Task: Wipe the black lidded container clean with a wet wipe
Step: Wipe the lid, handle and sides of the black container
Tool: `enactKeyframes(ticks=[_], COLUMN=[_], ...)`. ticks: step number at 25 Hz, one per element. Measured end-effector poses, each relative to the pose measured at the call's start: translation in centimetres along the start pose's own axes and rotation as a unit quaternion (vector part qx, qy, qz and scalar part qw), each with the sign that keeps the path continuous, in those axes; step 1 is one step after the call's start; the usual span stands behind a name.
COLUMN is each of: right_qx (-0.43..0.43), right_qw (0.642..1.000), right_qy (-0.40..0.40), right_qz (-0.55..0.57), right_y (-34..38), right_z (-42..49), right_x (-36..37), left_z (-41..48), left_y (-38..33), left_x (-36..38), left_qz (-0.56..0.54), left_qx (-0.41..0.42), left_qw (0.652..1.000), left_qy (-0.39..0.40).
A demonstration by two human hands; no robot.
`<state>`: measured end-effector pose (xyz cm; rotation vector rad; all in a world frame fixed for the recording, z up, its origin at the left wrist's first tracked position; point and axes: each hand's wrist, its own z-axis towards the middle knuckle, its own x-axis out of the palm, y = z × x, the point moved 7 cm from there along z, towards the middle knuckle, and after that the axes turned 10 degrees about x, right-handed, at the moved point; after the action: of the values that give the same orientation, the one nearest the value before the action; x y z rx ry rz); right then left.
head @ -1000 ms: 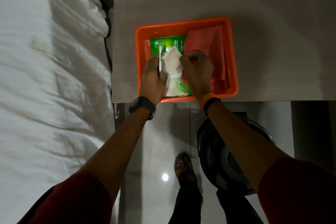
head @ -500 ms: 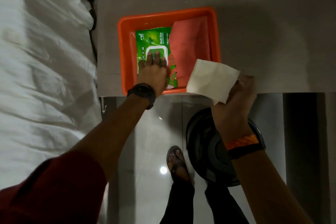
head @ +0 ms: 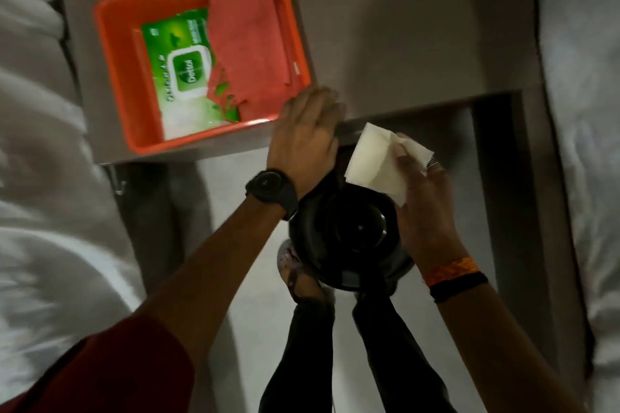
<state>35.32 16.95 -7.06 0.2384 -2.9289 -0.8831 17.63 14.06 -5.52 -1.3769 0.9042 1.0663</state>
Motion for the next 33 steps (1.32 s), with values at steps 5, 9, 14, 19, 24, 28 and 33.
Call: enactKeyframes(ticks=[5,9,14,19,24,28,33], right_qx=[-0.039,-0.079,-0.076,-0.108,-0.09,-0.185,-0.133], right_qw=[0.992,0.972,0.957,0.963,0.928,0.882,0.861], right_qy=[-0.118,-0.208,-0.214,-0.129,0.088,0.223,0.111], right_qz=[-0.033,-0.08,-0.178,-0.212,-0.351,-0.371,-0.478], right_y=[-1.5,-2.9,-6.1,-10.3,-16.8,-17.8,-14.3], right_z=[3.1,6.4,8.5,6.3,2.7,0.0,12.9], right_x=[-11.8,-19.0,-21.2,-17.5,-11.3,-5.6,-4.4], left_z=[2.4,2.4,2.2,-3.5,-8.0,-11.2,-14.5], left_y=[-10.2,-14.2,-15.9,-13.4,-8.5,-5.8,-4.3], left_x=[11.3,19.9,22.2,17.5,13.2,12.7,12.7], left_qz=[-0.145,0.043,0.094,-0.009,-0.131,-0.151,-0.129], left_qx=[0.105,0.223,0.252,0.202,0.101,0.103,0.137], left_qw=[0.948,0.838,0.757,0.809,0.858,0.886,0.907], left_qy=[0.263,0.496,0.595,0.551,0.487,0.426,0.376])
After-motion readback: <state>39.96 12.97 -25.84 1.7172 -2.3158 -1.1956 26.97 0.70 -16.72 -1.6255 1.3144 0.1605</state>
